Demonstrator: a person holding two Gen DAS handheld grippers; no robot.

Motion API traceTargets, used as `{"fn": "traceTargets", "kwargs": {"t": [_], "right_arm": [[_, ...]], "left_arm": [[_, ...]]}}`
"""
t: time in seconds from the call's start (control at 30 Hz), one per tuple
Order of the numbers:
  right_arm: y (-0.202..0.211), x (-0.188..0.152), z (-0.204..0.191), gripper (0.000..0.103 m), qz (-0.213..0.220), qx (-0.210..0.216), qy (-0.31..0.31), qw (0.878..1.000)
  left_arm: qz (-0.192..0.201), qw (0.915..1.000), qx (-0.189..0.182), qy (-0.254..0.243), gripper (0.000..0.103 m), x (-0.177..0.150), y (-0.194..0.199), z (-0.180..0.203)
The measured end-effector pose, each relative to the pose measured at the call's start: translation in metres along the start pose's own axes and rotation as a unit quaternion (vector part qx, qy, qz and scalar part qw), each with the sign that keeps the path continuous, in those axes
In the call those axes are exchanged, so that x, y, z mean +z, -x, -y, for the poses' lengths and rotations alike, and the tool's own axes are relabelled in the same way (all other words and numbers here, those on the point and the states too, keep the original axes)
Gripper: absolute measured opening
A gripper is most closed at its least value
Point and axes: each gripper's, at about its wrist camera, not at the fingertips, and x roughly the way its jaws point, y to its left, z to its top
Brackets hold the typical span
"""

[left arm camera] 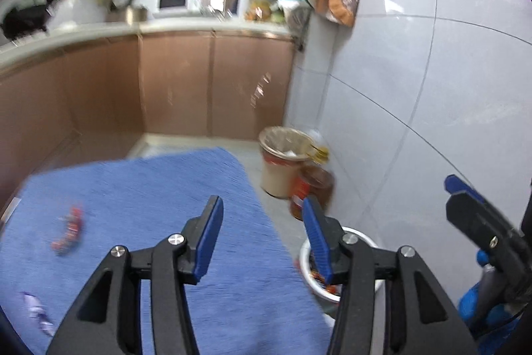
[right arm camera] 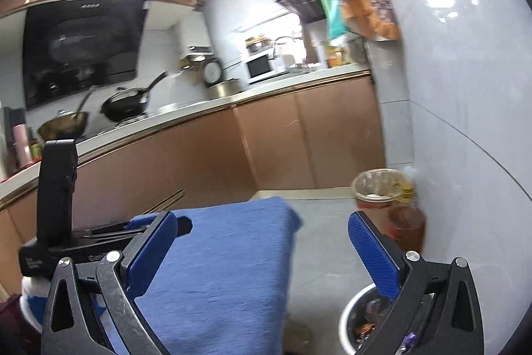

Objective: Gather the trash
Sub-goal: 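Move both tools away from the bin back over the towel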

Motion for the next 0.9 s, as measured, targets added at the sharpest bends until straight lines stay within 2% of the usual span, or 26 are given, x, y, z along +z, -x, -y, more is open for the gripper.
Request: {"fn": "traceTargets", "kwargs": {"t": [0.13, 0.27, 0.63, 0.9], "right_arm": [[0.004, 0.004, -0.019, 0.103, 0.001, 0.016, 0.006, 1.0], [0.008, 0.003, -0.034, 0.103, -0.004, 0.03, 0.025, 0.999], [0.02, -0.004, -0.073, 0.103, -0.023, 0.035, 0.053, 0.998], [0.013, -0.008, -0.104, 0.096, -0.042, 0.044, 0.087, 0.994]], "left_arm": [[0.032, 0.9991, 0.028, 0.0, 0.055, -0.003, 0.033, -0.011], [0.048, 0.9978, 0.045, 0.003, 0.056, -0.01, 0.055, -0.02], [0.039, 0.9964, 0.07, 0.028, 0.057, -0.037, 0.086, -0.047], [0.042, 0.9904, 0.117, 0.06, 0.057, -0.061, 0.115, -0.089]]}}
